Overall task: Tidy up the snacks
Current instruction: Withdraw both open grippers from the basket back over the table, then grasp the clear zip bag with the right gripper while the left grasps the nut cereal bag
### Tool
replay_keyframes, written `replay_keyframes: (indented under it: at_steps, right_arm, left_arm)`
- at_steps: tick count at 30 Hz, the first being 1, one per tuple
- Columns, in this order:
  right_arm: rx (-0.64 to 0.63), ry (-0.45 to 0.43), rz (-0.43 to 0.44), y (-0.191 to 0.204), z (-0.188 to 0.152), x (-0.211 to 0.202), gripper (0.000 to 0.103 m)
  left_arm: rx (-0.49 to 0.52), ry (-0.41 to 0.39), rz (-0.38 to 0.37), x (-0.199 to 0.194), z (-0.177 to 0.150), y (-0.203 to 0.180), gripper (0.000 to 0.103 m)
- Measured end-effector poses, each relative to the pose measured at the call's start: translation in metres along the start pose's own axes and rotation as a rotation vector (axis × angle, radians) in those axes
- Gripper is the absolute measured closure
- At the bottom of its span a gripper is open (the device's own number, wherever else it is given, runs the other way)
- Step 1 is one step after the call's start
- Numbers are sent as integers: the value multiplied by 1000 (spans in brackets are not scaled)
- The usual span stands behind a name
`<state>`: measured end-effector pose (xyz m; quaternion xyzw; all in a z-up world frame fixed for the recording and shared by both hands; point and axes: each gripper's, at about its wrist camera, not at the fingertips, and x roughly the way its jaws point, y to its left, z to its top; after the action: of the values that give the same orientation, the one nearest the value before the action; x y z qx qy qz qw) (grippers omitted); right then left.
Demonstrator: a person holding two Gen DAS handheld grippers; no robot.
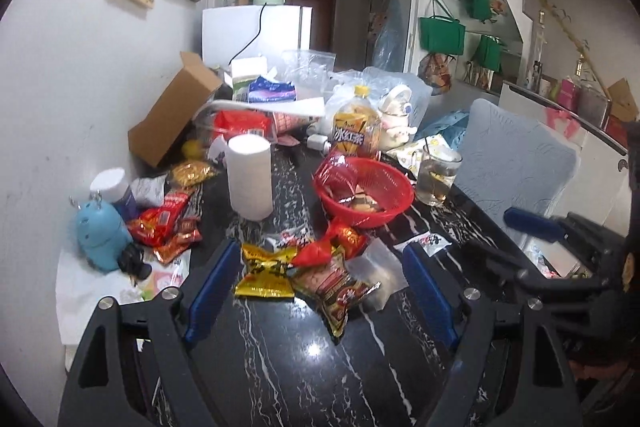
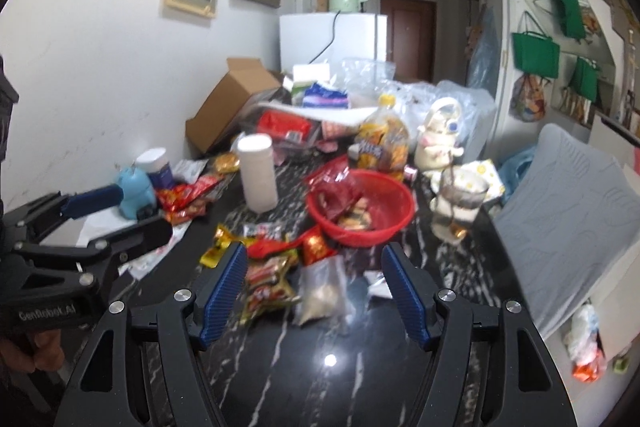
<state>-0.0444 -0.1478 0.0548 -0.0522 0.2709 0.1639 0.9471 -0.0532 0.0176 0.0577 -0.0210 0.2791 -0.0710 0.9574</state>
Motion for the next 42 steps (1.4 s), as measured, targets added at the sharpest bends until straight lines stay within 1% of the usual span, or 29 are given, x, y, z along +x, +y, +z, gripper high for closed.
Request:
replay_keyframes:
  at_steps: [3,9,11,14,15,17,19,22,25,26,29,32,36,37,38,39,42]
  right_arm:
    - [-7,38,36,5,-12,16,33]
    - [16,108,95,5,-28,47,33]
    - [9,132,107,6,-31,59,34]
    - [7,151,114,3,-36,74,34]
    - [14,159,117,1,-37,80,34]
    - [25,171,129,-4,-39,89,34]
    - [34,185,127,-10,-40,99,34]
    - [42,198,108,-19,-41,112,34]
    - [75,226,84,-31,-41,127,34]
    - [81,230,82,-34,-41,131,34]
    - [76,244,76,-43,-41,142,34]
    - [63,267,101,-47,-42,156,34]
    - [77,299,152,-51,-47,172,35]
    - [82,309,160,-51,-48,175,37]
    - [81,321,170,-50,-49,177,47]
    - [79,327,178,-50,-51,178,54]
    - [63,328,182,-48,-52,176,60]
  left_arm:
    - [-6,15,8,9,-8,4,20]
    - [-33,85,-18,34,-26,13,20]
    - [-45,108,-9,45,-30,15,20]
    - [-47,122,-5,58,-34,17,20]
    - [-52,128,-13,62,-35,17,20]
    - [-70,153,-51,74,-36,18,20]
    - [-75,174,-59,83,-36,17,20]
    - [-75,183,-48,95,-37,16,20]
    - [-83,198,-1,109,-37,15,20]
    - [-89,206,4,114,-37,15,20]
    - [-116,229,-10,126,-41,16,20]
    - [-134,268,-22,139,-44,17,20]
    - [-141,301,-30,150,-48,14,20]
    - [-145,303,-33,151,-48,15,20]
    - [-147,307,-39,153,-48,14,20]
    - [-144,312,-44,154,-48,14,20]
    - [-135,334,-39,159,-49,12,20]
